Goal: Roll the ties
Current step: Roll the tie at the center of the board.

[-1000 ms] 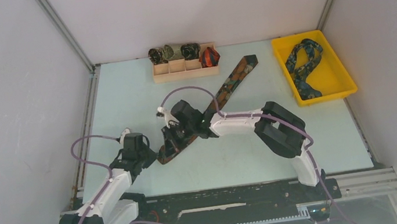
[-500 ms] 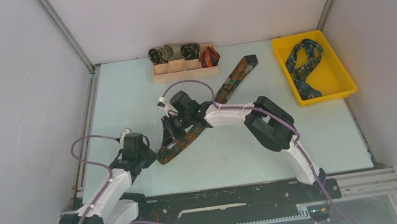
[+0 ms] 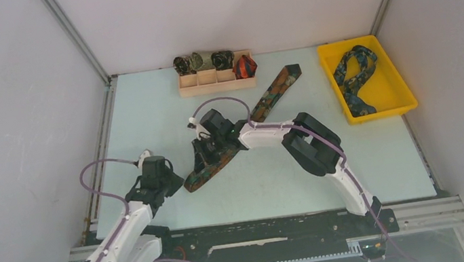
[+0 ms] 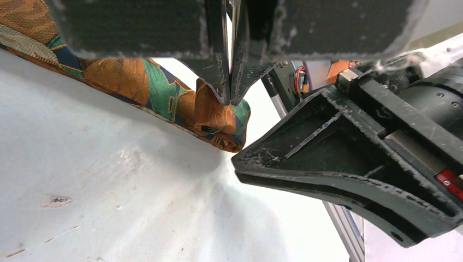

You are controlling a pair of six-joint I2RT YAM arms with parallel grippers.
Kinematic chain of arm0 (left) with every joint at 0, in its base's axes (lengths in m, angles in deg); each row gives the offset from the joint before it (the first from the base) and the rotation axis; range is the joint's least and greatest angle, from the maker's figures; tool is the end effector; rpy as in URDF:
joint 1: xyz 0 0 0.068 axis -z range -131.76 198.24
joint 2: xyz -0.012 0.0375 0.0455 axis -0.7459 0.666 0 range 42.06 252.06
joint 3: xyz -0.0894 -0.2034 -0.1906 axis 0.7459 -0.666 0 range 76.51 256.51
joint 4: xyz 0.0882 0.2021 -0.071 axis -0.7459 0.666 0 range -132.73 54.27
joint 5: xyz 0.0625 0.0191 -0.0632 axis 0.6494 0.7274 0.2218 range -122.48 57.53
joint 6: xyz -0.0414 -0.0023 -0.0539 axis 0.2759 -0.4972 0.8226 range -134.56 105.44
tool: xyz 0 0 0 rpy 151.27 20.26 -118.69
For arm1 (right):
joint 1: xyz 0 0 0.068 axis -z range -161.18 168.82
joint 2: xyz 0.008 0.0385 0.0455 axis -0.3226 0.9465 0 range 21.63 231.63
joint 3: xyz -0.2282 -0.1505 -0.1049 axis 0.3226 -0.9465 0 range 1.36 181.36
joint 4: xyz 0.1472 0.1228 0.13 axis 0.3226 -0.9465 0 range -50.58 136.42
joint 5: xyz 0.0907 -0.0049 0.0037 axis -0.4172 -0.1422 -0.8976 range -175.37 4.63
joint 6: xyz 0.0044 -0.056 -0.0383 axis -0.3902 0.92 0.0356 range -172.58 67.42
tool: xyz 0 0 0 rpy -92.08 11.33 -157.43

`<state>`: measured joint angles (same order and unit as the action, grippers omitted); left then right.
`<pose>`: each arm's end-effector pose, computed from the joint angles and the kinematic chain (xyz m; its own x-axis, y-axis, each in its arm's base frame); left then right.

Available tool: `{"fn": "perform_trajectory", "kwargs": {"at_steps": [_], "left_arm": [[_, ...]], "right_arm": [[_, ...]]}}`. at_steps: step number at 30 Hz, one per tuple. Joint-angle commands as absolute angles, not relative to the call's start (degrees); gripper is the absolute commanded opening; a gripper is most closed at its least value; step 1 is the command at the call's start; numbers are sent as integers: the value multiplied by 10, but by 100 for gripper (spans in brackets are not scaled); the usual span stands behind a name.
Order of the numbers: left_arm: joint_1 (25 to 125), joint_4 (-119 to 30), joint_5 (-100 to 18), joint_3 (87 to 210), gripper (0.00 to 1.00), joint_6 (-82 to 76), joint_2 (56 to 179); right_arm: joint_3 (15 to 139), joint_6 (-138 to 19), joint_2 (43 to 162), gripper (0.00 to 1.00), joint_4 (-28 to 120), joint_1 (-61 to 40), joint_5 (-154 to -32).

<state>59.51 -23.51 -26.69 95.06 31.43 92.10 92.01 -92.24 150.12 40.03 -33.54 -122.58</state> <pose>0.1299 -0.0202 0.1721 -0.6222 -0.6057 -0.4960 -0.4543 0.7953 -0.4013 0.2709 0.4051 0.1710 -0.8993 -0.3340 -0.2823 -0.4174 0.4628 0.7821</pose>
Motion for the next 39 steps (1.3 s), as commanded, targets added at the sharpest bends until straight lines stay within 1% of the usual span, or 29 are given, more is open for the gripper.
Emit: {"fn": "perform_trajectory", "kwargs": {"at_steps": [1,4,6,7,8,10,11,19,24,30,39], "left_arm": [[591,-204,-258,985,24,301,892],[591,-187,-255,995,30,297,882],[591,-180,-253,998,38,296,869],[591,-179,-251,998,46,296,862],[591,-177,-249,997,59,296,852],[591,-172,-244,997,90,296,827],[590,-169,-241,997,98,298,815],[571,-126,-257,992,100,335,738],[570,-114,-261,968,98,361,700],[571,-119,-290,941,83,392,711],[571,-151,-316,897,70,417,713]], "right_arm": [[917,-919,1511,3,405,-332,-1223],[916,-920,1519,3,406,-332,-1226],[914,-920,1522,3,407,-331,-1226],[913,-919,1522,3,406,-331,-1225],[912,-919,1524,3,407,-331,-1224],[908,-918,1524,2,406,-329,-1224],[907,-917,1524,2,407,-329,-1224],[902,-910,1526,2,401,-327,-1218],[902,-902,1528,2,394,-325,-1213],[903,-896,1534,2,388,-325,-1207],[905,-889,1537,2,379,-325,-1203]]}}
